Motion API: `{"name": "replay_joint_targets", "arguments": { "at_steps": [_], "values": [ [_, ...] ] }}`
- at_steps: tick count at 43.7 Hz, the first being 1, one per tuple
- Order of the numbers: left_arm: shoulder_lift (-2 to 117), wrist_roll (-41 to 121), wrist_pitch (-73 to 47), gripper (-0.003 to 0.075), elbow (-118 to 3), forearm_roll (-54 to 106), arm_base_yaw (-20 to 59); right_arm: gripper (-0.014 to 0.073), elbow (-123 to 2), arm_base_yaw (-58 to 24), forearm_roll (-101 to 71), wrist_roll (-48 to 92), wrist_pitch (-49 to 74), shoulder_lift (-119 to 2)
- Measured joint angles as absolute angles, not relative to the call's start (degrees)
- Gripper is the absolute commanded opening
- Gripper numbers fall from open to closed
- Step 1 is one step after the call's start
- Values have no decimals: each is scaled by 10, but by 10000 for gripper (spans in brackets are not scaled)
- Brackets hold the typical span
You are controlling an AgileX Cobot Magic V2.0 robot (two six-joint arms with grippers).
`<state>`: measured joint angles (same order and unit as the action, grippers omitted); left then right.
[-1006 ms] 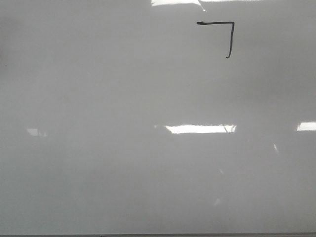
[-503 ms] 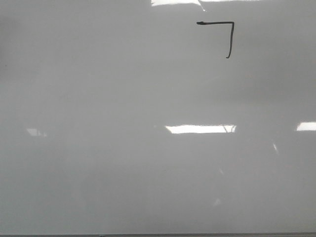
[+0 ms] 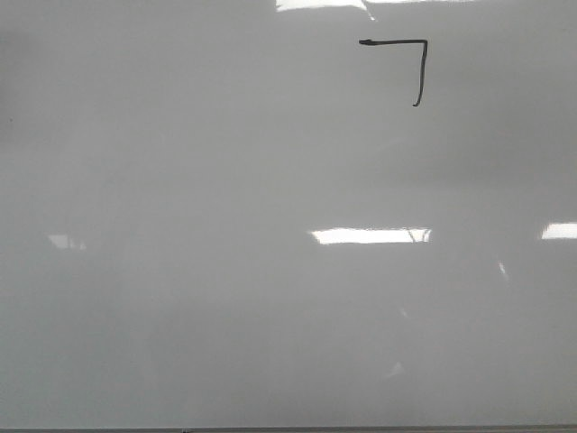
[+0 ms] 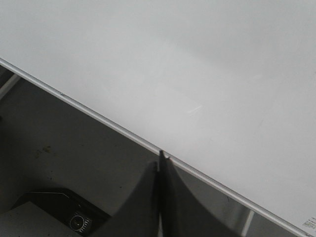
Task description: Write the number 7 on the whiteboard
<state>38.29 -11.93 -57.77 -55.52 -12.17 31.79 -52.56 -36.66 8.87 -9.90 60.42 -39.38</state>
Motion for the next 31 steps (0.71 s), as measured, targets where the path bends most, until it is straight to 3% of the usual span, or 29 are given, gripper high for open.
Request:
{"name": "replay_joint_targets", "arguments": {
  "at_steps": [11, 18, 31],
  "values": [
    [376, -119, -578, -20, -552, -122, 303, -67, -526, -367, 89, -99, 604, -394],
    [339, -85, -529, -20, -520, -78, 209, -67, -526, -367, 89, -99, 604, -394],
    [189, 60, -324, -20, -326, 41, 62, -67, -526, -367, 89, -99, 604, -394]
  ]
}}
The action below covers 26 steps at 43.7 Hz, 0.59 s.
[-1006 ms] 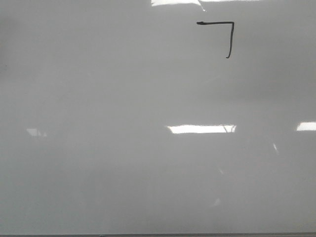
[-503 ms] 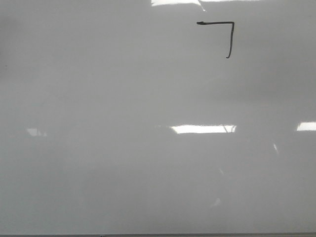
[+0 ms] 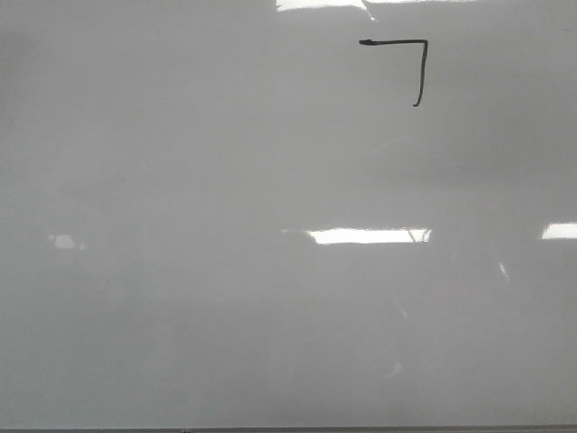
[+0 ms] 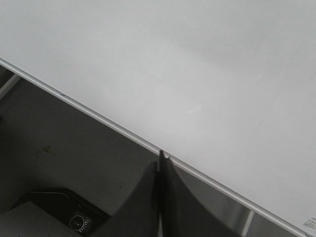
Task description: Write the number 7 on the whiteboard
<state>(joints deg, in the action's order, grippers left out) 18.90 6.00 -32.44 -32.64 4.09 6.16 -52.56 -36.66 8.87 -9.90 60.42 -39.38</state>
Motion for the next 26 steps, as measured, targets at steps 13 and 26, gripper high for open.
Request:
{"name": "replay_joint_targets", "arguments": {
  "at_steps": [13, 26],
  "values": [
    [42, 66, -175, -20, -111, 52, -21, -67, -526, -367, 89, -99, 604, -394],
    [-3, 66, -55, -20, 4, 53, -23, -67, -526, -367, 89, -99, 603, -394]
  ]
}}
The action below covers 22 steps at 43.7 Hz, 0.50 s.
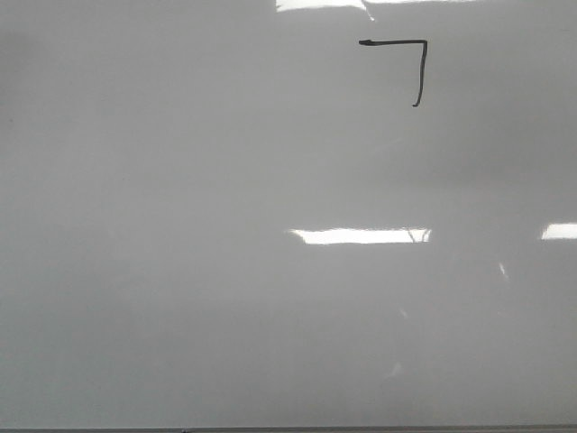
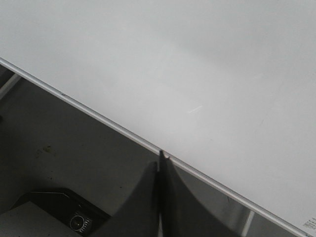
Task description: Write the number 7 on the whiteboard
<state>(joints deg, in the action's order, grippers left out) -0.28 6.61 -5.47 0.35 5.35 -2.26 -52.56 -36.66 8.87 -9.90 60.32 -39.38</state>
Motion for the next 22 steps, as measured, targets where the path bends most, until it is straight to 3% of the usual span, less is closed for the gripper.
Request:
{"name": "replay_joint_targets", "arguments": {
  "at_steps": [22],
  "values": [
    [-3, -9, -50, -20, 4, -26, 1, -67, -526, -367, 89, -99, 603, -394]
  ]
}}
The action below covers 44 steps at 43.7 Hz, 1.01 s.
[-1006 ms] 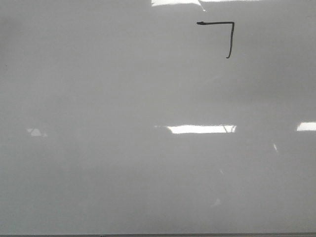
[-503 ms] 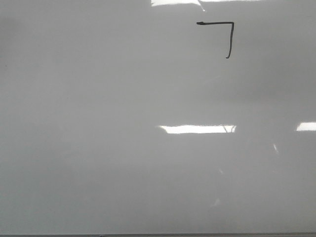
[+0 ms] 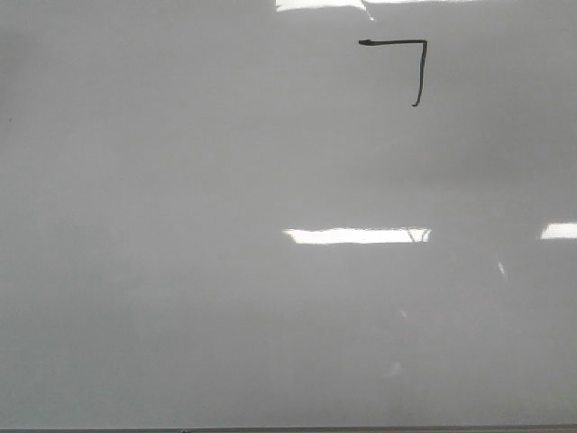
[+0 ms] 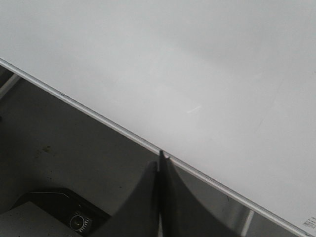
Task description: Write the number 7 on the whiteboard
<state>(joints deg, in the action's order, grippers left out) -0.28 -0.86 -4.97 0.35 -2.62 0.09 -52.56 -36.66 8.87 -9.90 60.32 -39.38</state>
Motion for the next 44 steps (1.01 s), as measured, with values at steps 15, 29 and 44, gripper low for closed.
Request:
{"name": "replay_joint_targets", "arguments": {
  "at_steps": [15, 29, 44],
  "values": [
    [-3, -19, -50, -20, 4, -38, 3, -67, -526, -367, 89, -99, 603, -394],
    [-3, -22, -50, -20, 4, -38, 3, -67, -526, -367, 89, -99, 603, -394],
    [-3, -22, -50, -20, 4, -38, 3, -67, -526, -367, 89, -99, 603, -394]
  ]
}}
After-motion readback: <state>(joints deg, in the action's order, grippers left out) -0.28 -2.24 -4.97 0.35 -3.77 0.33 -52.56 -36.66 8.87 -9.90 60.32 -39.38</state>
